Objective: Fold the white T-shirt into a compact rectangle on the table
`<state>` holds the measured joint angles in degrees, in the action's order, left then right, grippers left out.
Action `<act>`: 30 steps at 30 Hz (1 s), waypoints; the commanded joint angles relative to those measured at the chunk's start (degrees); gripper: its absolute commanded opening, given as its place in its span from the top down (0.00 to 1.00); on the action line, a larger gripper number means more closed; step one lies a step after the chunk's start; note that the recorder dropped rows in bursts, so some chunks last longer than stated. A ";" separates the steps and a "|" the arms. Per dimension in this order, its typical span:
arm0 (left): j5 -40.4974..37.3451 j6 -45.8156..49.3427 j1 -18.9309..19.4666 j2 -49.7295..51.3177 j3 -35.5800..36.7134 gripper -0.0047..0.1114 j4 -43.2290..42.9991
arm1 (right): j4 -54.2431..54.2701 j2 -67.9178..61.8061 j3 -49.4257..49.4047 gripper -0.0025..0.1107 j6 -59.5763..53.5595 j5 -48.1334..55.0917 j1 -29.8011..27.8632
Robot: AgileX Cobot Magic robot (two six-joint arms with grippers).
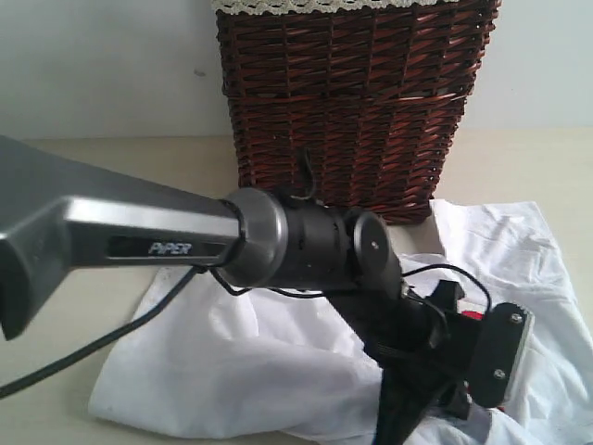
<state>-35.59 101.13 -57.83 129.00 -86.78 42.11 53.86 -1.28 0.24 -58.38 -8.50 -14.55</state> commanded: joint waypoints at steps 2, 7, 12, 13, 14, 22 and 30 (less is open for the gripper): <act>1.18 -4.60 -1.91 0.92 -6.16 0.96 6.98 | -0.41 -0.14 -0.24 0.98 -0.07 0.18 0.14; 13.32 -16.46 -0.10 -2.82 -7.36 0.96 7.21 | -0.41 -0.14 -0.24 0.98 -0.07 0.18 0.14; 10.36 -26.43 5.99 -8.82 -7.24 0.96 6.57 | -0.29 -0.14 -0.24 0.98 -0.07 0.16 0.14; 7.62 -29.77 7.61 -10.11 -6.97 0.96 6.57 | -0.29 -0.14 -0.24 0.98 -0.07 0.16 0.14; 5.37 -32.83 8.92 -11.07 -6.47 0.96 6.57 | -0.29 -0.14 -0.24 0.98 -0.07 0.16 0.14; -3.28 -35.77 21.51 -18.72 5.87 0.96 3.67 | -0.29 -0.14 -0.24 0.98 -0.07 0.16 0.14; 4.23 -22.95 30.54 -20.21 22.70 0.96 0.40 | -0.29 -0.14 -0.24 0.98 -0.07 0.16 0.14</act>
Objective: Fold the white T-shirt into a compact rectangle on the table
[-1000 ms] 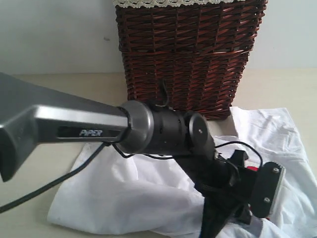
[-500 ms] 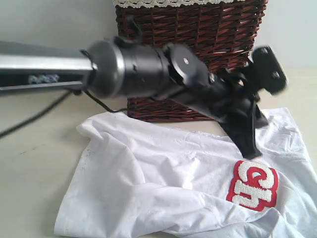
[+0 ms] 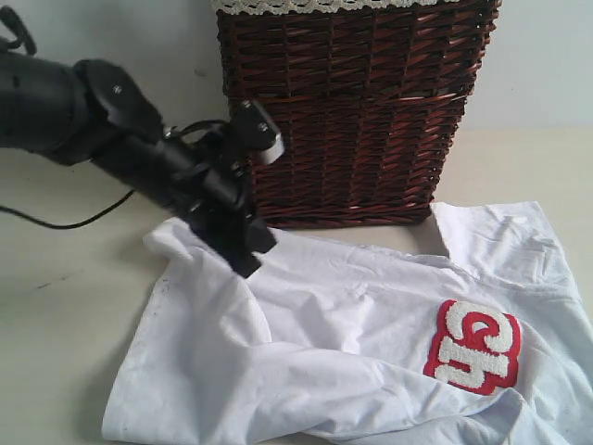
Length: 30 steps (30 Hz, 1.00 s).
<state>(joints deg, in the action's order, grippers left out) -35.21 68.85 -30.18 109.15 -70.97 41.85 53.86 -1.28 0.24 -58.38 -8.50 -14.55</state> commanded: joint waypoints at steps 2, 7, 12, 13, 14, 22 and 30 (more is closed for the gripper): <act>4.72 19.29 3.46 0.50 9.50 0.96 2.68 | -0.29 -0.14 -0.24 0.98 -0.07 0.16 0.14; 10.03 30.89 3.46 5.37 10.63 0.96 7.87 | -0.29 -0.14 -0.24 0.98 -0.07 0.16 0.14; 14.64 40.19 3.46 12.30 7.73 0.96 8.95 | -0.29 -0.14 -0.24 0.98 -0.07 0.16 0.14; 14.64 41.87 3.46 13.41 6.96 0.96 8.95 | -0.29 -0.14 -0.24 0.98 -0.07 0.16 0.14; 14.64 42.90 3.46 14.45 6.09 0.96 8.95 | -0.29 -0.14 -0.24 0.98 -0.07 0.16 0.14; 16.77 42.38 3.46 19.64 -0.26 0.96 9.68 | -0.29 -0.14 -0.24 0.98 -0.07 0.16 0.14; 14.43 26.66 6.56 10.33 -0.26 0.96 14.38 | -0.29 -0.14 -0.24 0.98 -0.07 2.59 0.14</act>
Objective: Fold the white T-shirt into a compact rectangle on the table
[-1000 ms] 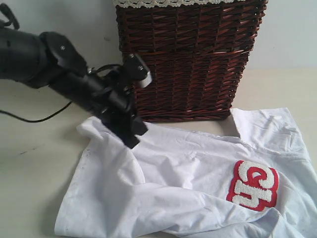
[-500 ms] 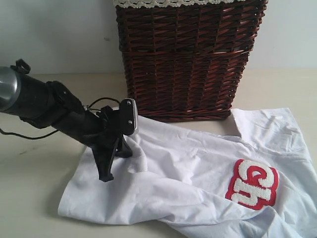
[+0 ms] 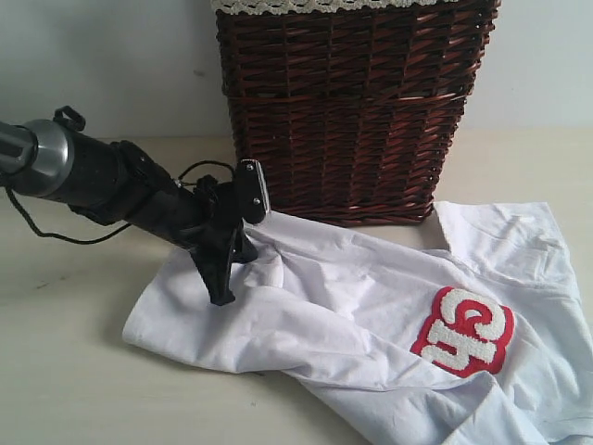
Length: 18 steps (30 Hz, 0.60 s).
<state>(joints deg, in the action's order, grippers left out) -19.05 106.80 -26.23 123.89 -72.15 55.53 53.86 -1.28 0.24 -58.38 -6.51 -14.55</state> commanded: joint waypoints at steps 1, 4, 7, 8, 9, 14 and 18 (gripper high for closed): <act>-4.67 -15.99 3.77 -6.49 0.92 0.96 0.70 | -0.29 -0.14 -0.24 0.98 -0.07 0.60 0.14; -14.81 -20.88 6.81 -11.71 0.92 0.96 0.70 | -0.29 -0.14 -0.24 0.98 -0.07 0.60 0.14; -21.59 -23.78 9.45 -14.97 1.98 0.96 0.73 | -0.29 -0.14 -0.24 0.98 -0.07 0.60 0.14; -22.46 -25.27 10.09 -15.80 2.83 0.96 0.83 | -0.29 -0.14 -0.24 0.98 -0.07 0.60 0.14; -22.66 -27.38 10.79 -16.90 3.94 0.96 0.83 | -0.29 -0.14 -0.24 0.98 -0.07 0.60 0.14; -22.88 -30.45 12.41 -23.06 11.28 0.96 0.83 | -0.29 -0.14 -0.24 0.98 -0.07 0.60 0.14; -32.36 -15.52 12.28 -26.76 18.21 0.96 2.12 | -0.29 -0.14 -0.24 0.98 -0.07 0.60 0.14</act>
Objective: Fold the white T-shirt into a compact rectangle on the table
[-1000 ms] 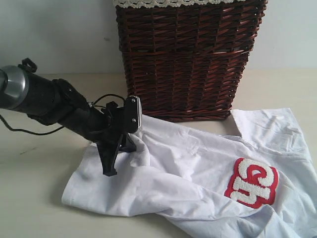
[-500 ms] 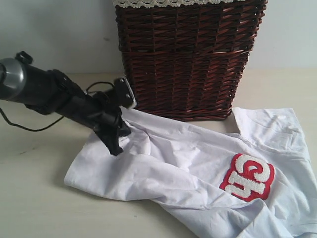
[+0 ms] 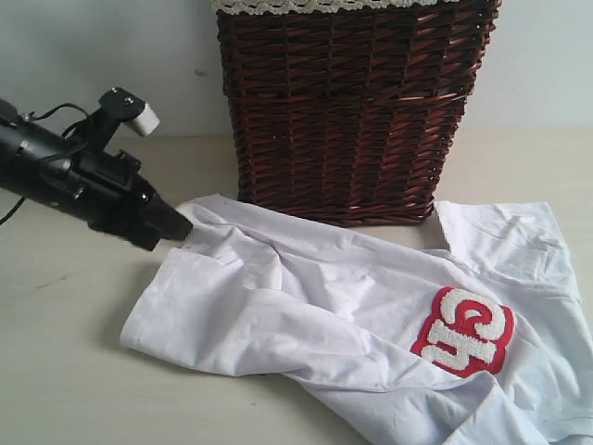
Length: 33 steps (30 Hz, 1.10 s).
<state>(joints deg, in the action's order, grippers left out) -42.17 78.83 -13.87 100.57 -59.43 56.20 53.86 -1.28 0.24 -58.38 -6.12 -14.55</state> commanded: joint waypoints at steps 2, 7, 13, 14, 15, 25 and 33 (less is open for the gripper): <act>-25.41 32.97 -0.20 -4.52 9.89 0.96 1.76 | -0.29 -0.14 -0.24 0.98 -0.07 0.21 0.14; -20.02 41.41 -5.97 -4.68 13.78 0.93 8.06 | -0.29 -0.14 -0.24 0.98 -0.07 0.21 0.14; 2.45 41.41 -21.19 3.31 7.81 0.49 -2.00 | -0.29 -0.14 -0.24 0.98 -0.07 0.21 0.14; 4.62 41.41 -22.49 4.27 7.53 0.49 -2.00 | -0.29 -0.14 -0.24 0.98 -0.07 0.21 0.14; 5.33 41.41 -23.92 5.36 7.43 0.50 -2.00 | -0.29 -0.14 -0.24 0.98 -0.07 0.21 0.14; 11.56 41.41 -26.89 10.42 4.86 0.76 -1.64 | -0.29 -0.14 -0.24 0.98 -0.07 0.21 0.14; 13.55 41.41 -26.52 8.77 4.00 0.64 -1.32 | -0.29 -0.14 -0.24 0.98 -0.07 0.21 0.14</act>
<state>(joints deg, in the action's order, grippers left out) -29.19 120.09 -40.54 110.36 -55.07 54.21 53.86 -1.28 0.24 -58.38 -5.99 -14.55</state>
